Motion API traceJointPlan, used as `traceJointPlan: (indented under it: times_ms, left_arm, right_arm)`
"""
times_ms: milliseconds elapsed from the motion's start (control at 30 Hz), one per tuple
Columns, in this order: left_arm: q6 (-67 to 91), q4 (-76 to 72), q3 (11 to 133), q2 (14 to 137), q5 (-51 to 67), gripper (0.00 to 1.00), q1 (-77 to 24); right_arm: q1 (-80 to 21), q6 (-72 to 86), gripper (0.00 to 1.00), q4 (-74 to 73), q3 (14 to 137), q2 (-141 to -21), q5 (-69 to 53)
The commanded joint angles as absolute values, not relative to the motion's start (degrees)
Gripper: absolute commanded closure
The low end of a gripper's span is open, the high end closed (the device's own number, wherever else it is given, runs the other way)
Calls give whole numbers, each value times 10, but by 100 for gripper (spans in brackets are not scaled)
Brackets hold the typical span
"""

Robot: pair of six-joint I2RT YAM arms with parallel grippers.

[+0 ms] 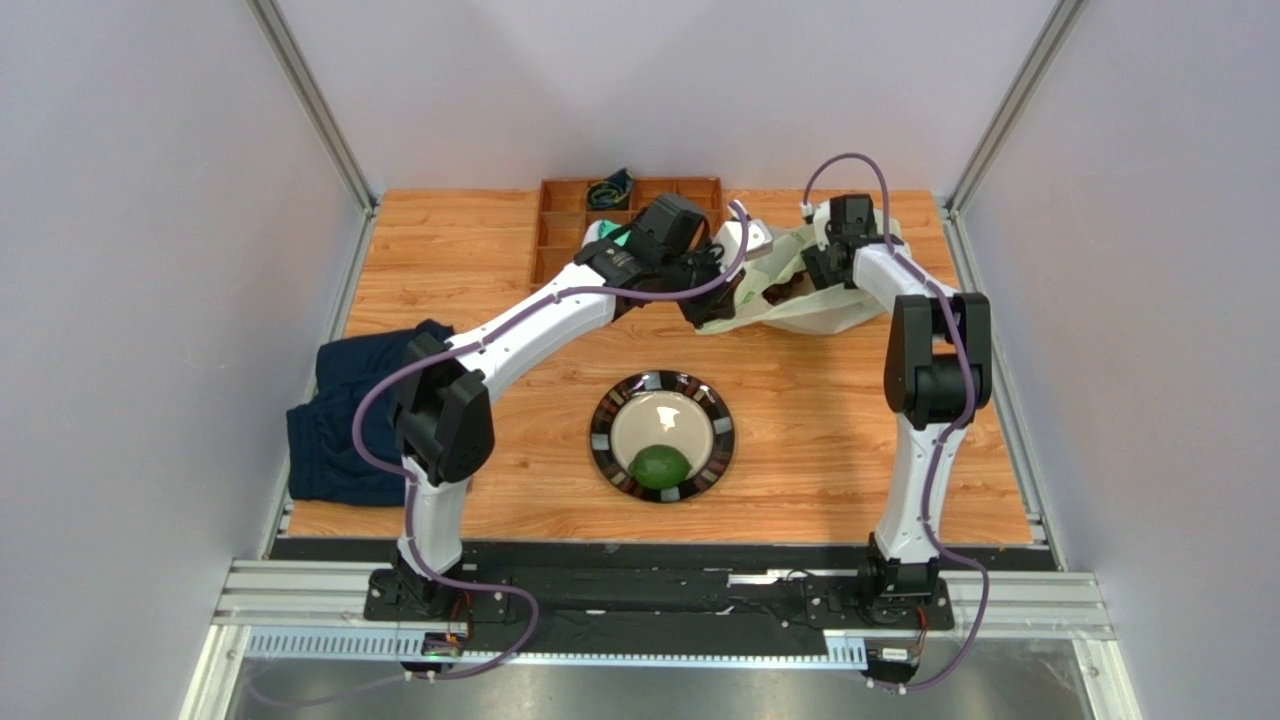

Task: Take the fake fruits out of the plastic bag
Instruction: Take out the fake fruit from the plastic bag.

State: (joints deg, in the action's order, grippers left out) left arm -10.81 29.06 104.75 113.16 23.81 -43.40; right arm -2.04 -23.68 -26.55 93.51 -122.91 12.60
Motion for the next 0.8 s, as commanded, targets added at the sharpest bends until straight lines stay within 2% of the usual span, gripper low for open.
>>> traceJointPlan:
  times_ms: [0, 267, 433, 467, 500, 600, 667, 700, 767]
  left_arm:
    - [-109, 281, 1074, 1126, 238, 100, -434]
    - [-90, 276, 1108, 1143, 242, 100, -434]
    - [-91, 280, 1130, 1156, 228, 100, -434]
    - [-89, 283, 1133, 1153, 217, 92, -434]
    - [-86, 295, 1140, 1151, 211, 69, -434]
    - [-88, 317, 1126, 1111, 173, 35, -432]
    - [-81, 323, 1105, 1060, 161, 29, -417]
    - [-65, 326, 1077, 1040, 155, 19, -410]
    - [-52, 327, 1045, 976, 141, 17, -384]
  right_arm:
    - [-15, -244, 73, -294, 919, -1135, 54]
    - [-24, -184, 77, -434, 860, -924, -226]
    - [-32, -187, 78, -443, 815, -811, -293]
    - [-33, -186, 78, -442, 807, -799, -307]
    - [-37, -188, 78, -442, 806, -787, -315]
    - [-63, -206, 78, -465, 818, -750, -331]
    - [-97, -225, 77, -492, 823, -727, -337]
    - [-111, -247, 77, -505, 826, -723, -337]
    - [-164, -264, 76, -540, 822, -709, -327]
